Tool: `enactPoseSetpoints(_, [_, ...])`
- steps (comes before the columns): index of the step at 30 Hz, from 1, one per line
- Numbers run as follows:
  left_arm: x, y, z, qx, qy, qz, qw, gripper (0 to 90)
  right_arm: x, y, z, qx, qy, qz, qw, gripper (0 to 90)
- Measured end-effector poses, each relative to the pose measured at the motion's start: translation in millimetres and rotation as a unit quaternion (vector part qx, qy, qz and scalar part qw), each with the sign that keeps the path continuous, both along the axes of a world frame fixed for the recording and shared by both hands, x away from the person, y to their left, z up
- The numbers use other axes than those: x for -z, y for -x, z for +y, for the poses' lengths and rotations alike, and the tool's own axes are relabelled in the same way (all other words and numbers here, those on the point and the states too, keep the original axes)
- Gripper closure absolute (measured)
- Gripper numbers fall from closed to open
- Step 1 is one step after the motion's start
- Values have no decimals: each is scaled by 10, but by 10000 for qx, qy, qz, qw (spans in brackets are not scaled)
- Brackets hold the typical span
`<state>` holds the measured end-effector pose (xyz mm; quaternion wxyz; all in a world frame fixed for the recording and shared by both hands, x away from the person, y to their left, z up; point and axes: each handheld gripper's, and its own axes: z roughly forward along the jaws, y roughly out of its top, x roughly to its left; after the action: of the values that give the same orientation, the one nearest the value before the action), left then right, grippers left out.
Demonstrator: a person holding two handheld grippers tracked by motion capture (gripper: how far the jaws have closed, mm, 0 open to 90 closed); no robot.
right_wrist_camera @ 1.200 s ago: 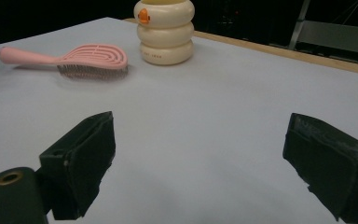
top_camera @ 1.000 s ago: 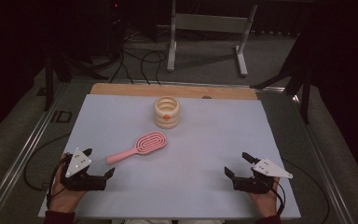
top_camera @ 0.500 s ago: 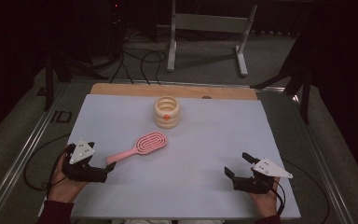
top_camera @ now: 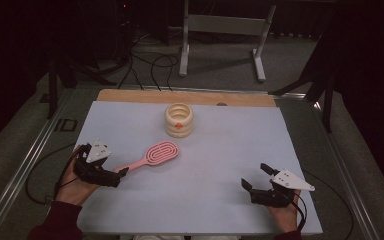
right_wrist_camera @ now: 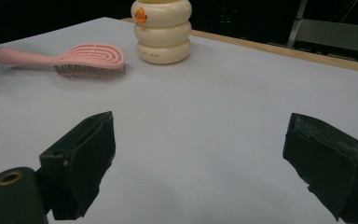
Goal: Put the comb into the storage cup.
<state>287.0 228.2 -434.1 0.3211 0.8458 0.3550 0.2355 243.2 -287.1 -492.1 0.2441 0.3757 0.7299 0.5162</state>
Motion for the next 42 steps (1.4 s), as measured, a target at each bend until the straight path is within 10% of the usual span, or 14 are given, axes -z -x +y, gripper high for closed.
enactPoseSetpoints(42, [104, -435, -205, 365, -580, 445, 9967, 1, 5, -5, -6, -5, 39, 8, 10000, 93])
